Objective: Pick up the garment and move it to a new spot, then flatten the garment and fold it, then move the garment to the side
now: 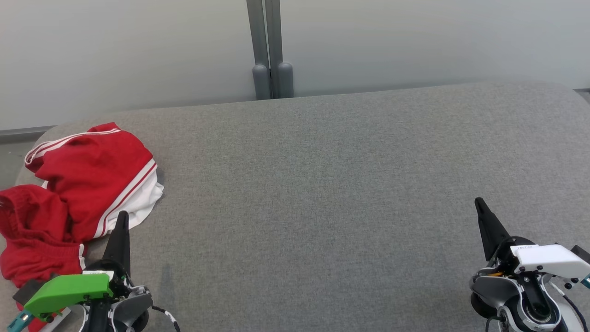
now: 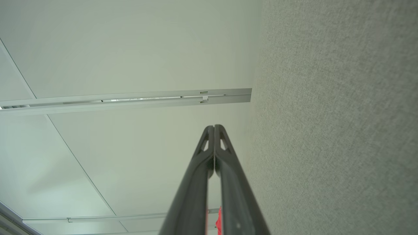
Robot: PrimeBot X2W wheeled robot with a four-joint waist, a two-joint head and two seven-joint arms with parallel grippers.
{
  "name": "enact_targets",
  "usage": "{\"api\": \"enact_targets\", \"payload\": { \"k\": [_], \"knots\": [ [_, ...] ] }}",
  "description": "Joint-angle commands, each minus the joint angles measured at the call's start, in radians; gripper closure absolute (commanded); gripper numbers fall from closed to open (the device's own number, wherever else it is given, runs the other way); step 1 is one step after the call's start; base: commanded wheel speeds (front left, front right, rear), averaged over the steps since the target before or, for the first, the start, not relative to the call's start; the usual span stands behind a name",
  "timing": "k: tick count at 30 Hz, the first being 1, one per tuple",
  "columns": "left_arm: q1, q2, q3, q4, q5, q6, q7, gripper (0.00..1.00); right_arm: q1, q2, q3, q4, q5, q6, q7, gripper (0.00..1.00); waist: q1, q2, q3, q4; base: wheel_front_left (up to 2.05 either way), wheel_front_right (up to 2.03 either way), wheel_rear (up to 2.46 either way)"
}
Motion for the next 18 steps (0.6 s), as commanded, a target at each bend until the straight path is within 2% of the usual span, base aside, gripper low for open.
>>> {"api": "enact_targets", "payload": {
  "k": [1,18],
  "knots": [
    [-0.011,0.007,0.002,-0.001,0.000,-0.005,0.004,1.00,-0.006,-0.002,0.000,0.001,0.005,0.001,0.002,1.00,0.0000,0.0000,0.000,0.000,0.00,0.00,0.00],
    [-0.011,0.007,0.002,-0.001,0.000,-0.005,0.004,1.00,-0.006,-0.002,0.000,0.001,0.005,0.001,0.002,1.00,0.0000,0.0000,0.000,0.000,0.00,0.00,0.00]
  ]
}}
